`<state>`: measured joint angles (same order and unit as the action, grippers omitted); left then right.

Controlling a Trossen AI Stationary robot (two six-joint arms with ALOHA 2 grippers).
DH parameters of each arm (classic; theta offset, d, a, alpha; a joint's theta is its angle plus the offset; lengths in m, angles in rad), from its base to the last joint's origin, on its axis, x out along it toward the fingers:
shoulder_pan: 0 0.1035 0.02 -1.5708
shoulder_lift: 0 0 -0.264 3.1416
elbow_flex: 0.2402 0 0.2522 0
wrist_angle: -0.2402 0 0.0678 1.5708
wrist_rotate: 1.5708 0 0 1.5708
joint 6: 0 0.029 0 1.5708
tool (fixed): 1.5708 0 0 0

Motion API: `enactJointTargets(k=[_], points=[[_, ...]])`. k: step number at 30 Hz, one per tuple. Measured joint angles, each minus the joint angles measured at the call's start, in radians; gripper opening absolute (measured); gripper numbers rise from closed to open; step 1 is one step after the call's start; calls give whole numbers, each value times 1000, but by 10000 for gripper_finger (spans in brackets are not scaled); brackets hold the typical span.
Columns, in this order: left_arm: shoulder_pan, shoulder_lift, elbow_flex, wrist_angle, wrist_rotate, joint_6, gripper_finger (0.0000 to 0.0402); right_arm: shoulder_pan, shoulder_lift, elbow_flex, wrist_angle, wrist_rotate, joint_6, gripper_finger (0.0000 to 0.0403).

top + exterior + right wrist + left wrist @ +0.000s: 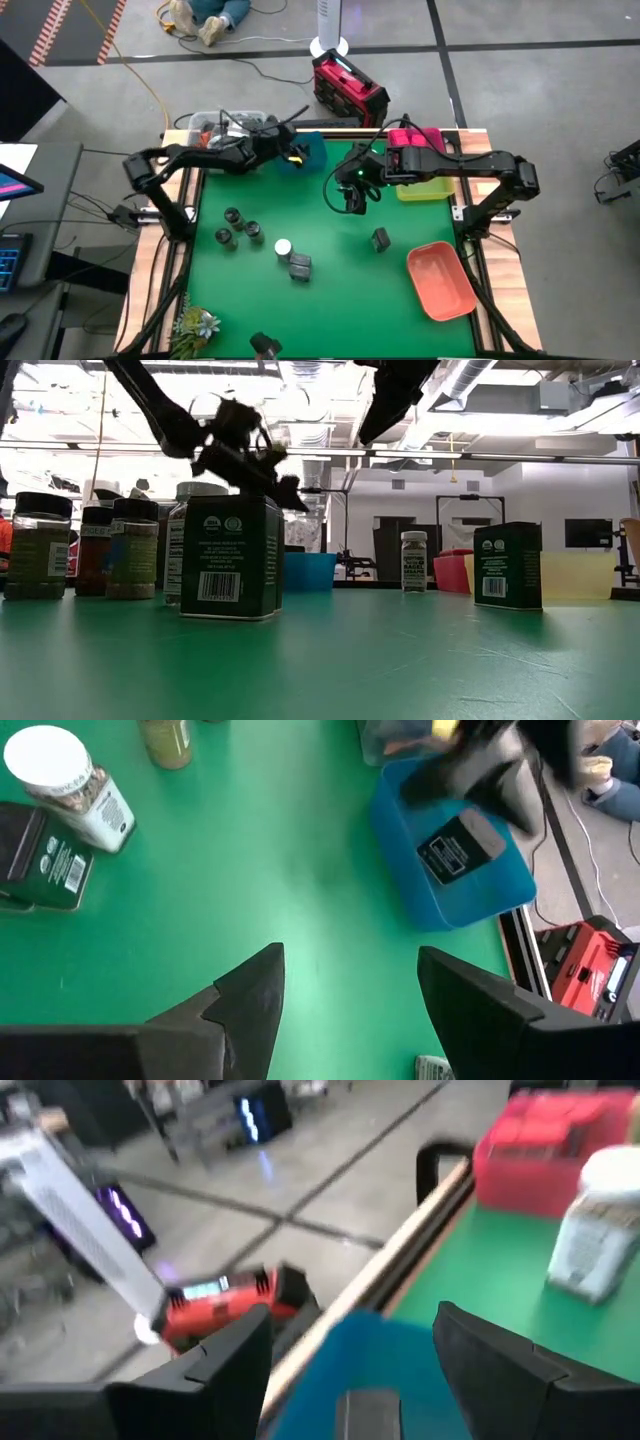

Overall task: Sort spices by type
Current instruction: Put the black seasoning from the middle into the blue bin

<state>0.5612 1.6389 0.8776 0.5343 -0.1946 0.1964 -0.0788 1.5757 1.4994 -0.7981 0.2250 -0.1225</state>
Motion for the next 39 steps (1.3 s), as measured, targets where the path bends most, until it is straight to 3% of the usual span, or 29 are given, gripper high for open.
enactJointTargets(k=[6,12,23,31,39], points=[[-70,-186,0,-186,66,61,260,0,0,1,-115,-18,84,260],[-214,-325,-5,-378,81,96,260,28,-5,-34,-234,-39,269,260],[-382,-516,-198,-294,7,20,260,123,-6,-148,-405,-78,713,260],[-450,-642,-208,-385,3,-61,260,161,-1,-148,-406,-77,917,260],[-494,-642,-208,-417,-19,-32,260,222,51,-147,-400,-77,1106,260]])
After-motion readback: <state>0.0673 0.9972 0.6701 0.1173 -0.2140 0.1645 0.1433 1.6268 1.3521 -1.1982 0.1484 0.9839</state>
